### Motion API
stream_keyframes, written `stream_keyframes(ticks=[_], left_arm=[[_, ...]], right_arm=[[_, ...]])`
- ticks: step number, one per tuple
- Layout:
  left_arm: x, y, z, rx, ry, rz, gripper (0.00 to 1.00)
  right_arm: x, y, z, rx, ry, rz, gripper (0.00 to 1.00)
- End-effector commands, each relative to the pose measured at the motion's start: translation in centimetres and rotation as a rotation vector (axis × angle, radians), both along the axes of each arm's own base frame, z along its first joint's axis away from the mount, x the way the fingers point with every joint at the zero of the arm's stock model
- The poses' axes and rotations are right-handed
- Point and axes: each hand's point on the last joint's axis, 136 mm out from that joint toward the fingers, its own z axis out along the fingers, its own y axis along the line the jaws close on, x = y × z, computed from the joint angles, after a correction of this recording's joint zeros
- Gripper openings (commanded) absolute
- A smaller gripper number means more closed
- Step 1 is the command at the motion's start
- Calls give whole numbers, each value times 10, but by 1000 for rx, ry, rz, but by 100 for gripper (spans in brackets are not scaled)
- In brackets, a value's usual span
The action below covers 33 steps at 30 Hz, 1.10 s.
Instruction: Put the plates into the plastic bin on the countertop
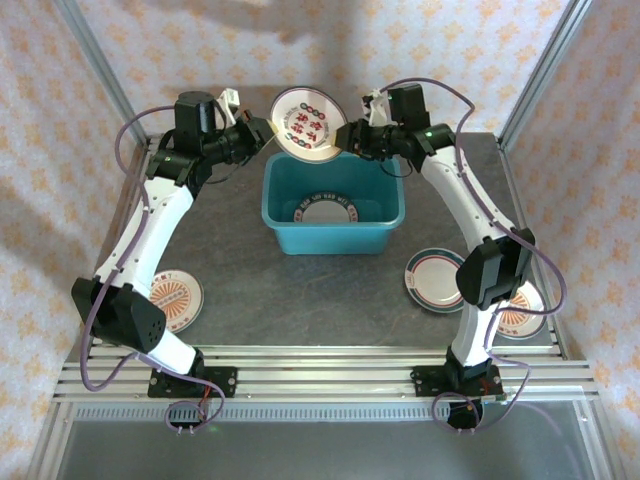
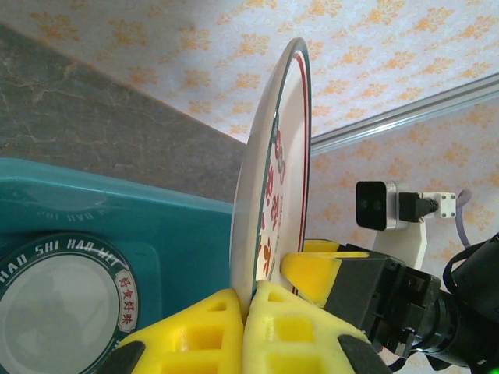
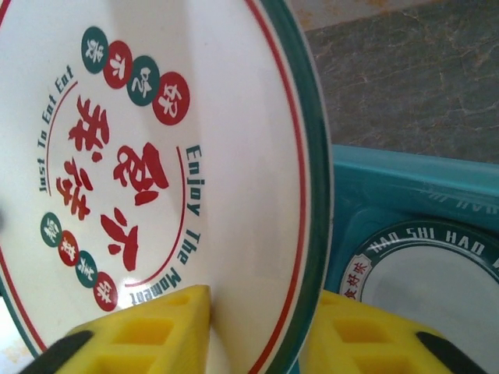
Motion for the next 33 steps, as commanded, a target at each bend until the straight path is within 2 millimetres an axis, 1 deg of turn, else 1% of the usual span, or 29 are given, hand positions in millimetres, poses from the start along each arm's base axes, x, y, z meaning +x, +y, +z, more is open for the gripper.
stream_keyframes(ticks=[1,6,11,12,14,15,16,17,20,25,27,30,33], left_arm=[[1,-6,22,-13,-77,-34,0],[1,-8,14,-5,-53,-49,0],[0,-8,2,25,-29,-61,0],[-1,-8,0,39,-26,-65,7],[-3,-5,-2,75,-20,-69,39],[-3,-3,-4,96,-16,-66,48],[-4,1,-6,123,-14,-54,53],[-5,7,-6,146,-14,-39,56],[-7,25,-8,213,-13,3,61],[-5,56,-15,246,5,77,62],[-5,68,-17,246,11,106,62],[-5,84,-28,254,37,146,62],[-8,97,-43,282,71,181,62]], right_arm=[[4,-2,5,12,-30,-29,27],[2,-6,3,17,-33,-43,12],[-3,-8,-2,13,-22,-46,4],[-4,-9,-1,15,-22,-50,3],[-7,-12,-3,21,-17,-57,2],[-8,-15,-5,21,-10,-64,1],[-10,-18,-7,13,-1,-74,0],[-13,-23,-11,3,7,-82,0],[-23,-31,-28,-32,55,-86,0],[-43,-41,-61,-111,142,-71,0],[-47,-45,-71,-133,164,-78,0],[-54,-48,-88,-167,220,-73,0],[-59,-56,-109,-235,271,-82,0]])
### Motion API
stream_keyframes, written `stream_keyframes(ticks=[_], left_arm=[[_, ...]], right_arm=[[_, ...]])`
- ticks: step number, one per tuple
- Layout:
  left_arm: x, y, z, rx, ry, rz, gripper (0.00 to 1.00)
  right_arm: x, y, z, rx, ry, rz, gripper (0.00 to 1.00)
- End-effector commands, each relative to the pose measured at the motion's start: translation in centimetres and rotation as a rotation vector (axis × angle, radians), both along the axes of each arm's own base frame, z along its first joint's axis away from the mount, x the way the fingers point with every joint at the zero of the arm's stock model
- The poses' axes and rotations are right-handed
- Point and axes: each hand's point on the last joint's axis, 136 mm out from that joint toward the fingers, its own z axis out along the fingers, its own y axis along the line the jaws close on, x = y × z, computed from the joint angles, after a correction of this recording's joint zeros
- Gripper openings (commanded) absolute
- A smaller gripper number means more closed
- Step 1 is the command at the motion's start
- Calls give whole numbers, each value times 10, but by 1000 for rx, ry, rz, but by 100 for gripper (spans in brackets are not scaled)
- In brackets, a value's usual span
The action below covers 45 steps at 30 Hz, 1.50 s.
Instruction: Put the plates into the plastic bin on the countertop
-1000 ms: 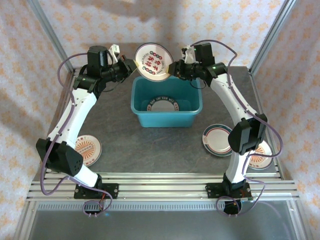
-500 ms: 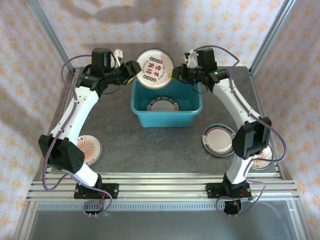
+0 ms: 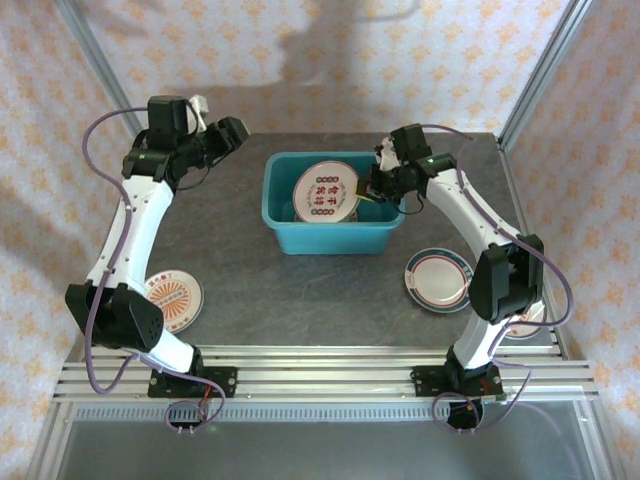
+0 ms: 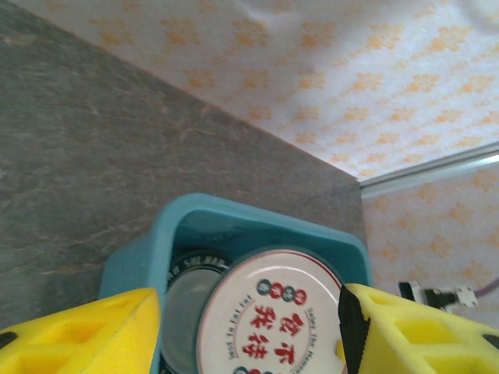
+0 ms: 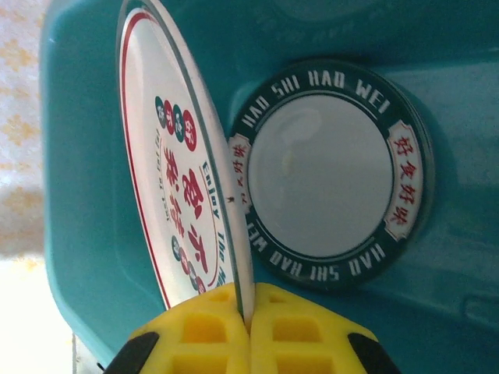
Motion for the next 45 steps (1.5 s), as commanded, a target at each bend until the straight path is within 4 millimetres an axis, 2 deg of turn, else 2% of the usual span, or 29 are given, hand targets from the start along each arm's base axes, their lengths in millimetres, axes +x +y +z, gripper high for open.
stream_keyframes(ticks=[1,3,11,17,26,31,39,45], left_arm=[[-10,15,-11,55,21,40,62],[-11,20,-21,51,36,54,62],[-14,39,-52,60,104,115,62],[-25,60,-83,105,200,192,62],[-68,99,-144,169,410,356,63],[-98,109,-183,207,579,413,64],[-134,124,-211,243,717,550,67],[-165,140,-223,326,819,641,68]], right_arm=[[-7,-13,-6,-79,4,6,0],[-7,-16,-16,-112,24,5,0],[-3,-9,-49,-111,99,34,0],[-3,-9,-68,-131,149,47,0],[-5,-17,-89,-208,217,50,2],[-1,-15,-95,-223,236,62,5],[-3,-18,-102,-262,261,59,10],[-3,-18,-92,-258,245,49,28]])
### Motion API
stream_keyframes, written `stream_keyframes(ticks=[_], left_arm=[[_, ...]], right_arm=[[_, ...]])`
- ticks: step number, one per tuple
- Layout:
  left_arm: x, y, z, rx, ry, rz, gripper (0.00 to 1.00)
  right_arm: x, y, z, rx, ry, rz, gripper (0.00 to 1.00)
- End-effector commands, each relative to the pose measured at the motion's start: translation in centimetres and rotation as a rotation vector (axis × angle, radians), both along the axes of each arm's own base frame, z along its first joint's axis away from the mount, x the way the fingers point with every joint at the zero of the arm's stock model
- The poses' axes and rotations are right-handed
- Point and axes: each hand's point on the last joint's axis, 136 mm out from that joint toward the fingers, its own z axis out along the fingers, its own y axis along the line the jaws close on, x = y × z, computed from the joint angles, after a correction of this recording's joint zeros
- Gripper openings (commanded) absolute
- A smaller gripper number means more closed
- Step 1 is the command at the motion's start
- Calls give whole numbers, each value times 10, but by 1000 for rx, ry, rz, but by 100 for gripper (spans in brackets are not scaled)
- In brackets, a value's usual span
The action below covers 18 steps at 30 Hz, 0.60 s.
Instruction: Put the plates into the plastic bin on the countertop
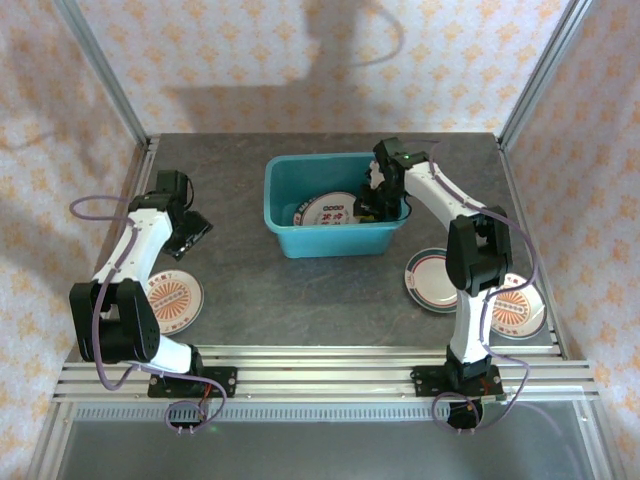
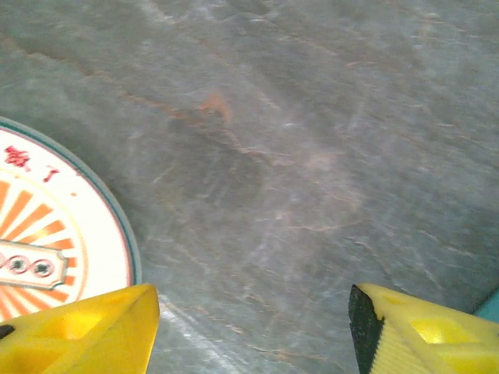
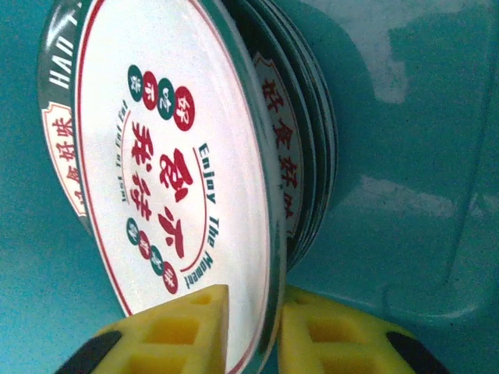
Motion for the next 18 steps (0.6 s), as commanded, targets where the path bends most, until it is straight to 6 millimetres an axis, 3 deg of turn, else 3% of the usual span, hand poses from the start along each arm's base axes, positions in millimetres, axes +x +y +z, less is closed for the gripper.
stream_keyframes(ticks=[1,9,18], left_arm=[[-34,21,-5,103,111,86,67],[-47,28,-24,140,253,71,67],[-47,30,-58,143,400,18,67]], right_arm=[[-2,-7,9,-40,-5,-8,31],[-3,-6,46,-39,-102,14,48],[-9,-2,95,-29,-251,69,53]])
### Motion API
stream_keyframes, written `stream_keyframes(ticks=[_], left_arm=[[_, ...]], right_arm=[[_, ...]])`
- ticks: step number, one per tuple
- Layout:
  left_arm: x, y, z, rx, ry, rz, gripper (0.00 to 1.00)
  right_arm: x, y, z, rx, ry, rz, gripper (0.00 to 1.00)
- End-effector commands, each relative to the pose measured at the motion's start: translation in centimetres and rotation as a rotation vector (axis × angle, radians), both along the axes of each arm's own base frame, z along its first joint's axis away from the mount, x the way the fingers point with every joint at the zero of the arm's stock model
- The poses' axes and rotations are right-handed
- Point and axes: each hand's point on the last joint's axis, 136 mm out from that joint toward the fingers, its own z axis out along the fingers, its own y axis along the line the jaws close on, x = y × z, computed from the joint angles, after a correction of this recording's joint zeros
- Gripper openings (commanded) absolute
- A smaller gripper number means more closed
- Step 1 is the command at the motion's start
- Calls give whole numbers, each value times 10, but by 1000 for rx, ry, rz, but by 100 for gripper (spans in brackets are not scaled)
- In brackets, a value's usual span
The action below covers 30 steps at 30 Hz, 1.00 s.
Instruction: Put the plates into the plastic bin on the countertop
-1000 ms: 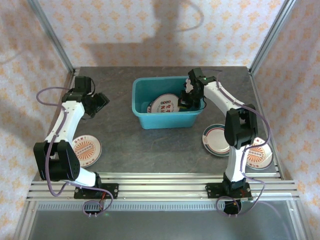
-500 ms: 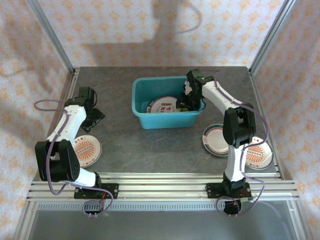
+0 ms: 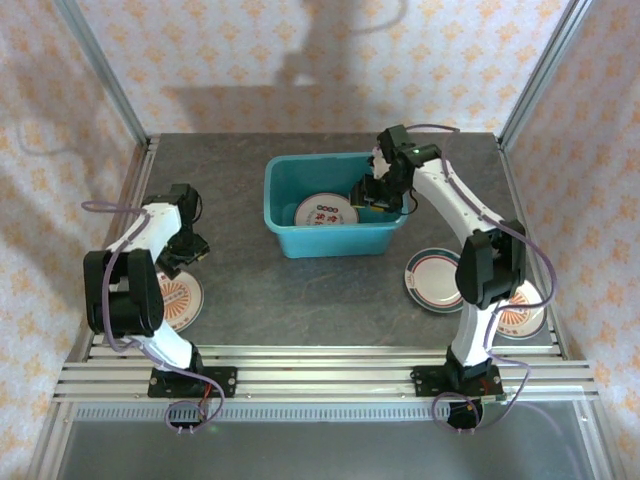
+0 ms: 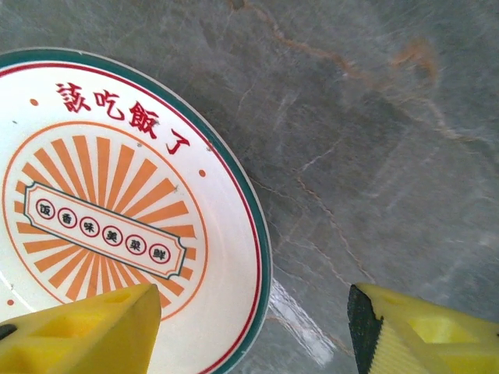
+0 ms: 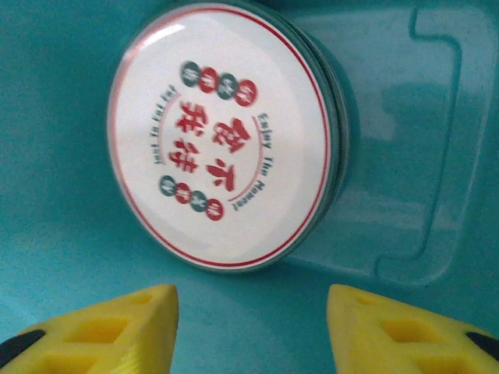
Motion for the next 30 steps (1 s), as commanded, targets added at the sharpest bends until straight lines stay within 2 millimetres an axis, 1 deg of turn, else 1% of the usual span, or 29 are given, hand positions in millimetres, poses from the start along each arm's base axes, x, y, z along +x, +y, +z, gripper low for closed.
stream_keyframes(ticks=[1,6,14,20,22,25,30], left_arm=[[-5,10,-7,35,86,-18,67],[-5,13,-19,41,162,-56,66],[-12,10,-35,7,259,-92,61],[-22,7,-44,-2,278,-86,56],[-24,6,-47,-11,283,-84,52],[-29,4,-47,-25,295,-89,51],[-39,8,-35,7,284,-97,51]], right_arm=[[-5,0,35,-7,-100,43,53],[-10,3,39,19,-121,69,53],[-12,3,35,22,-126,92,53],[-10,-1,30,25,-117,86,53],[-8,-1,31,29,-118,82,53],[-5,-1,34,35,-124,80,53],[-2,2,36,51,-128,76,53]])
